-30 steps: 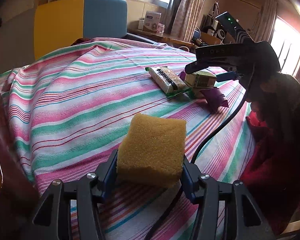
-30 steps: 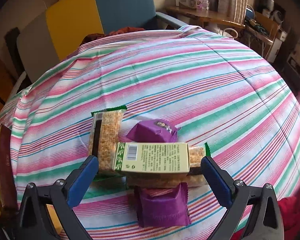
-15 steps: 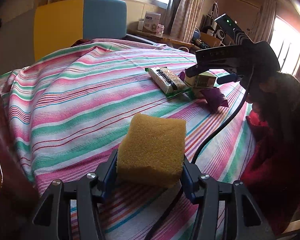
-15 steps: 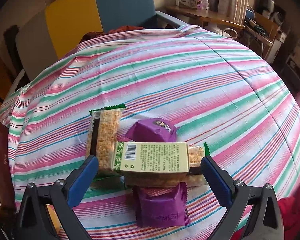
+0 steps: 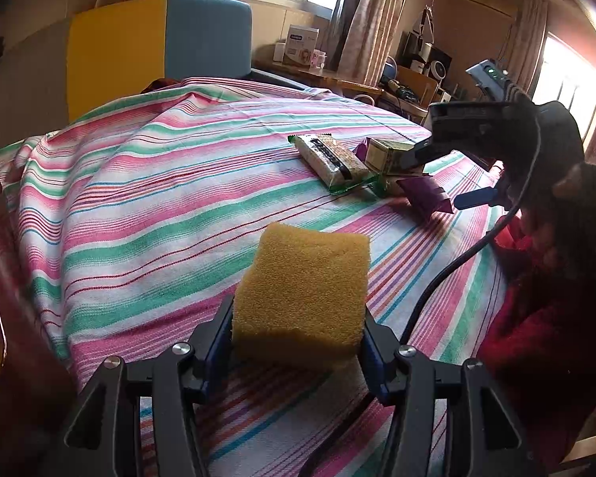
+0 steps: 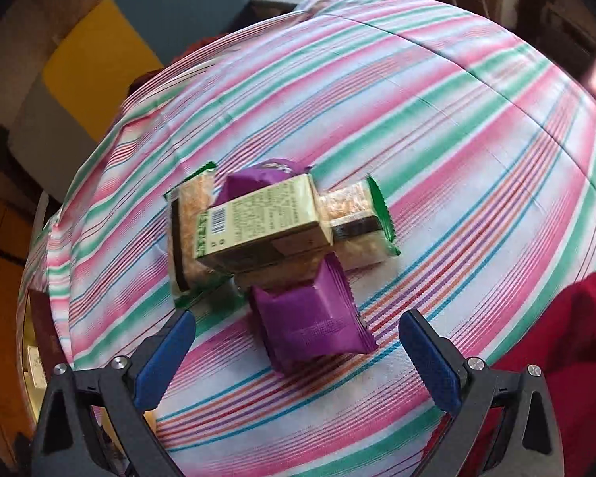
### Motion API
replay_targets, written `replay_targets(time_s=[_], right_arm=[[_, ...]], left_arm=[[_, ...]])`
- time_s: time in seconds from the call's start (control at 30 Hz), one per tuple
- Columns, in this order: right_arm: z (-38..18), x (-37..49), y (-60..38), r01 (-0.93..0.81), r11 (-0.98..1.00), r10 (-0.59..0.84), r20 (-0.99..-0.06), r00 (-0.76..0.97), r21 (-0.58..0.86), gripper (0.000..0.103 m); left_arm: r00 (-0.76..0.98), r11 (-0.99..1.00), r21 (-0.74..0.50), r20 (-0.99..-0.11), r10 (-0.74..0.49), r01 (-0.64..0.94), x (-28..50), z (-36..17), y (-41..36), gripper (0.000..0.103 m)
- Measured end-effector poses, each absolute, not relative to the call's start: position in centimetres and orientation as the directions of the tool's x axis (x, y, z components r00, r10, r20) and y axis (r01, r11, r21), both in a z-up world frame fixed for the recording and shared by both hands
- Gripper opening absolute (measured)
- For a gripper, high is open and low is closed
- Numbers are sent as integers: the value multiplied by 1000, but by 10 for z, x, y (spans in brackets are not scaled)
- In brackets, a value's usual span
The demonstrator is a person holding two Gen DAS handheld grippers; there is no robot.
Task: Organize objects
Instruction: 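Grasp a purple packet with the right tool while the left tool holds the sponge, then carry the sponge into the gold tray and open the left tool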
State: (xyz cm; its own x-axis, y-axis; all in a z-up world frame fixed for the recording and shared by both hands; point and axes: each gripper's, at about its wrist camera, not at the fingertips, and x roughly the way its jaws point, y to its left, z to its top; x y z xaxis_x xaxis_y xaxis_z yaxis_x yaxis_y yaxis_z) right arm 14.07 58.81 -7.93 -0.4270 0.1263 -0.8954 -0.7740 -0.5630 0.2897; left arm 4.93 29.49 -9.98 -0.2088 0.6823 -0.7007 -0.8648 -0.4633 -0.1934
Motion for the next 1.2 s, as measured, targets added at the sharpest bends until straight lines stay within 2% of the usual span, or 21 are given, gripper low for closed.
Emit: replay_targets(time_s=[0.1,0.13,0.17,0.2,0.23,0.3,0.47,0.7,1.2], right_arm=[[-84,133,585,-770,-594,145,-911,-386,232,102],[-87,129,581,-758,-619,147,-918,-369,206,98],[-87,125,577,-746,-640,151,-922,-357,185,71],[-87,123,573,-737,-655,155,-924,-349,169,58],[-85,120,566,-716,-682,167,-923,-347,146,57],[-82,116,558,-691,-711,169,-921,-350,132,45],[-86,118,553,-653,-716,69,-905,-420,248,45],[-92,110,548,-611,-742,23,-900,-436,277,46],[-96,97,538,-568,-796,54,-910,-411,209,45]], left_arm=[[-214,-464,-187,-700,681,-866,50,-100,295,57],[-215,-465,-187,-700,681,-865,50,-100,295,57],[-214,-464,-187,-700,681,-866,50,-100,294,57],[-213,-464,-188,-701,681,-866,50,-101,294,57],[-213,-463,-187,-700,682,-866,51,-101,294,57],[-212,-462,-189,-699,683,-866,51,-101,293,57],[-213,-462,-186,-699,682,-867,51,-101,293,57],[-219,-465,-180,-699,680,-867,52,-101,291,57],[-201,-478,-197,-724,659,-856,55,-87,283,53]])
